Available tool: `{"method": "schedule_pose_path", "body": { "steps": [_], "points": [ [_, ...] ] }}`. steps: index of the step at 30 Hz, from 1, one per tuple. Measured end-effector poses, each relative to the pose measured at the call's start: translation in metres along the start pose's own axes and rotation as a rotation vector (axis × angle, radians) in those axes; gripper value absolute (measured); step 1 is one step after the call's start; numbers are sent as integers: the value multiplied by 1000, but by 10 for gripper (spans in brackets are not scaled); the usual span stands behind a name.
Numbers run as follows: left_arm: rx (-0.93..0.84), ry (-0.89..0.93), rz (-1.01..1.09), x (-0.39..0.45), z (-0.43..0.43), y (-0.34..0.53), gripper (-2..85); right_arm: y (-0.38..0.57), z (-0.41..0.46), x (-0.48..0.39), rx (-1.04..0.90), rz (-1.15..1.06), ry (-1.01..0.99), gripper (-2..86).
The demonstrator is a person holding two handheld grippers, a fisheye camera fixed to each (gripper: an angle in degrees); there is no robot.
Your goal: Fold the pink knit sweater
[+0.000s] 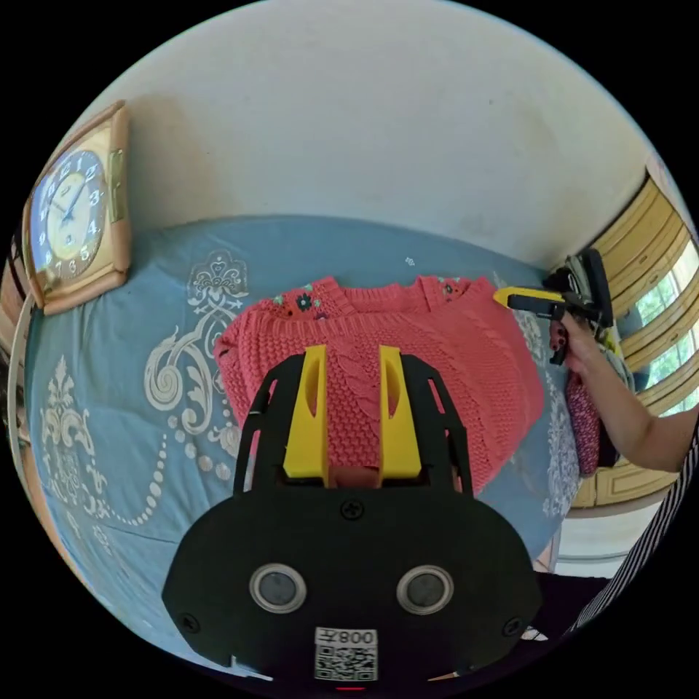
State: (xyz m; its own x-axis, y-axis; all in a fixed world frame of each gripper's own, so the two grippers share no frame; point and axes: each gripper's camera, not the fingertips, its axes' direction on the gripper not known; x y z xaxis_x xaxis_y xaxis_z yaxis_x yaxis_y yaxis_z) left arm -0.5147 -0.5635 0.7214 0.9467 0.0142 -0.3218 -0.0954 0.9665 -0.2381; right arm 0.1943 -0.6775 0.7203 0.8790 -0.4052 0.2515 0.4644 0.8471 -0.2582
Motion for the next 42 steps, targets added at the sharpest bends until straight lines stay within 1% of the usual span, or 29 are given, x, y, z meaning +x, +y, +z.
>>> {"method": "schedule_pose_path", "body": {
  "steps": [1, 2, 3, 6, 8, 10, 12, 14, 16, 18, 19, 20, 22, 24, 26, 28, 29, 30, 31, 32, 33, 35, 38, 42],
  "points": [
    [-17, -18, 0, 2, 7, -7, 104, -7, 7, -7, -34, -33, 7, 81],
    [-74, -32, 18, 7, 21, -20, 100, -17, 18, -19, -81, -74, 44, 79],
    [-125, -70, 30, 12, 36, -30, 93, -24, 24, -29, -76, -101, 93, 72],
    [-137, -108, 68, 28, 47, -45, 54, -37, 23, -41, -67, -99, 102, 35],
    [-122, -146, 93, 40, 45, -51, 40, -43, 17, -42, -51, -72, 66, 17],
    [-67, -158, 88, 47, 36, -54, 33, -46, 1, -41, 17, -35, 55, 9],
    [49, -172, 63, 51, 16, -59, 29, -53, -19, -40, 97, -2, 78, 4],
    [106, -184, 36, 52, 9, -63, 29, -61, -22, -39, 112, 19, 75, 3],
    [97, -194, 18, 50, 19, -69, 30, -71, -12, -39, 92, 41, 79, 2],
    [-43, -196, -4, 45, 55, -75, 38, -83, 21, -42, -36, 48, 77, 3],
    [-71, -187, -13, 44, 63, -75, 40, -84, 27, -43, -64, 50, 71, 4],
    [-42, -175, -25, 44, 61, -75, 48, -83, 23, -47, -13, 53, 80, 5],
    [11, -134, -48, 43, 47, -75, 65, -84, 10, -51, 30, 57, 63, 8],
    [113, -81, -61, 41, 20, -66, 86, -76, -17, -55, 138, 63, 62, 18],
    [149, -53, -54, 39, 5, -56, 92, -68, -31, -57, 169, 66, 67, 49],
    [123, -84, -41, 38, 2, -47, 95, -64, -31, -59, 139, 60, 85, 74],
    [83, -114, -19, 38, 8, -42, 94, -64, -22, -60, 90, 57, 100, 76],
    [11, -150, -17, 37, 21, -41, 92, -67, -8, -61, 20, 59, 84, 76],
    [-27, -162, -17, 36, 29, -41, 88, -69, -1, -62, -9, 57, 83, 75],
    [-48, -184, -2, 36, 38, -39, 81, -71, 3, -68, 7, 36, 126, 62],
    [-7, -194, -3, 36, 37, -39, 61, -75, 4, -73, 5, 41, 180, 38],
    [-18, -196, -33, 35, 36, -45, 42, -84, 2, -76, -21, 47, 155, 26],
    [40, -196, -37, 35, 24, -48, 29, -89, -14, -76, 35, 75, 102, 13],
    [141, -232, -45, 28, 7, -49, 26, -95, -32, -76, 133, 115, 124, 6]
  ]
}}
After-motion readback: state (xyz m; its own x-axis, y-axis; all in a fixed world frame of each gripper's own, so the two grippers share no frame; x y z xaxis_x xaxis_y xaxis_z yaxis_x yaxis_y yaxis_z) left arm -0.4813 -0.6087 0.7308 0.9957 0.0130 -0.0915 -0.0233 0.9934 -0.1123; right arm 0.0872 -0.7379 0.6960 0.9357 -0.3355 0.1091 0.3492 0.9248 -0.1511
